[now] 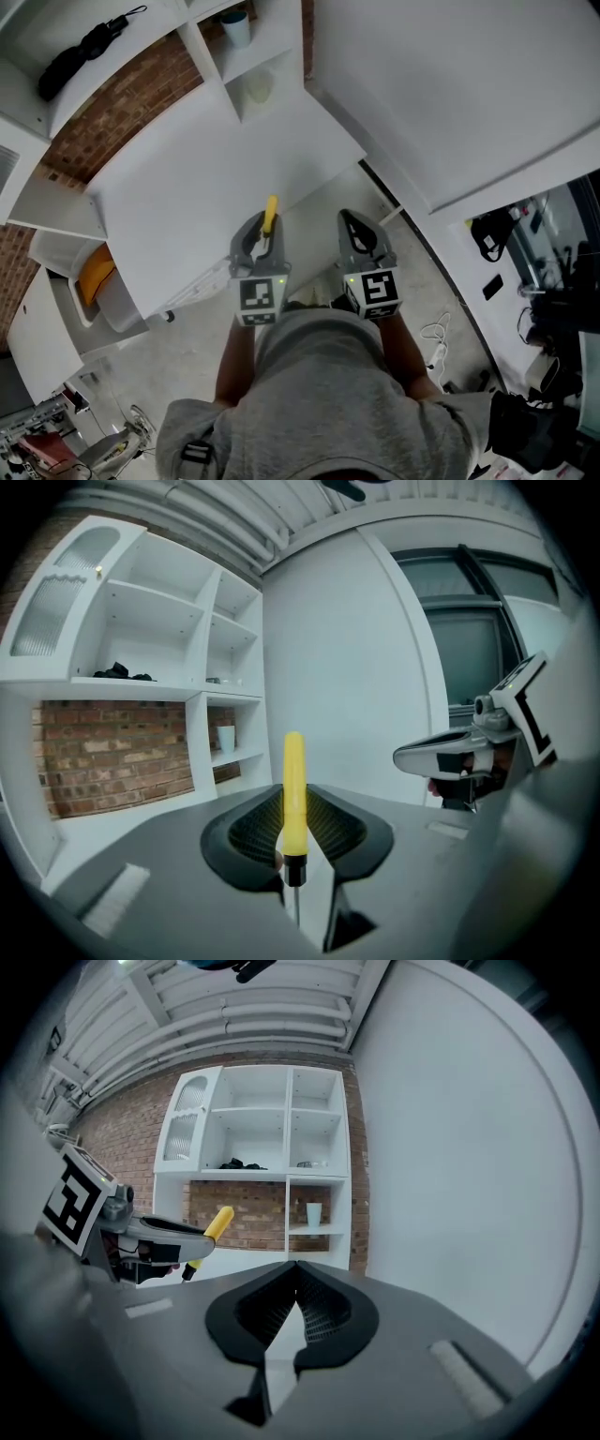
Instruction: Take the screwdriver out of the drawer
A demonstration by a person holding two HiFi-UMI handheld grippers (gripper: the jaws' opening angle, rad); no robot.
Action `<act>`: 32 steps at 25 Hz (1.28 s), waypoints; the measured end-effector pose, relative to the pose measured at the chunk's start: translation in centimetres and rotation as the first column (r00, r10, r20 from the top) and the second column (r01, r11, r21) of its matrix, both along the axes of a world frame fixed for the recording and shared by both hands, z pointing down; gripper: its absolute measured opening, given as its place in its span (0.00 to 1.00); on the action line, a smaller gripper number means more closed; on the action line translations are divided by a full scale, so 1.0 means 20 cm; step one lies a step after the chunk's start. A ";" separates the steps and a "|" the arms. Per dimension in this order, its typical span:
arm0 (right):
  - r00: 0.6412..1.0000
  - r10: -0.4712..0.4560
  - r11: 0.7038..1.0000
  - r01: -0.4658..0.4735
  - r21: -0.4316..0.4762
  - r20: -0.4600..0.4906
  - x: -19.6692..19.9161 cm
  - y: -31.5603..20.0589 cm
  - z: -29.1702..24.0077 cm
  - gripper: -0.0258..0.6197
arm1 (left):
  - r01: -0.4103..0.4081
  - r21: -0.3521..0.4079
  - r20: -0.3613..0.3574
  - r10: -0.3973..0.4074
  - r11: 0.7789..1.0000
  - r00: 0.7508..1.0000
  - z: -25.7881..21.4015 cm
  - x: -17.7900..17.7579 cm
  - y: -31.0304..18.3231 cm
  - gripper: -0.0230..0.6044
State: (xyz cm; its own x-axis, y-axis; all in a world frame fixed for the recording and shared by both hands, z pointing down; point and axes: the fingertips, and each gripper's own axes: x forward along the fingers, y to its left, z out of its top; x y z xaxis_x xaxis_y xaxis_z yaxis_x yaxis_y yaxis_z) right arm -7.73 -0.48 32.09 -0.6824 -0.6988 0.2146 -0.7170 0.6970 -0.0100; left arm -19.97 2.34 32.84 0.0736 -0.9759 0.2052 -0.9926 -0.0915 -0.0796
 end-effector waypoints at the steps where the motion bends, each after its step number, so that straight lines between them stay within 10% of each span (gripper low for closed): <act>1: 1.000 -0.005 1.000 0.005 -0.003 0.002 -0.02 0.00 0.00 0.04 | 0.007 -0.002 -0.001 -0.007 1.000 1.000 0.01 -0.02 0.01 0.17; 32: 1.000 -0.023 1.000 0.023 -0.015 -0.002 -0.06 0.05 0.02 0.04 | 0.012 -0.013 0.001 -0.012 1.000 1.000 0.03 -0.06 0.07 0.17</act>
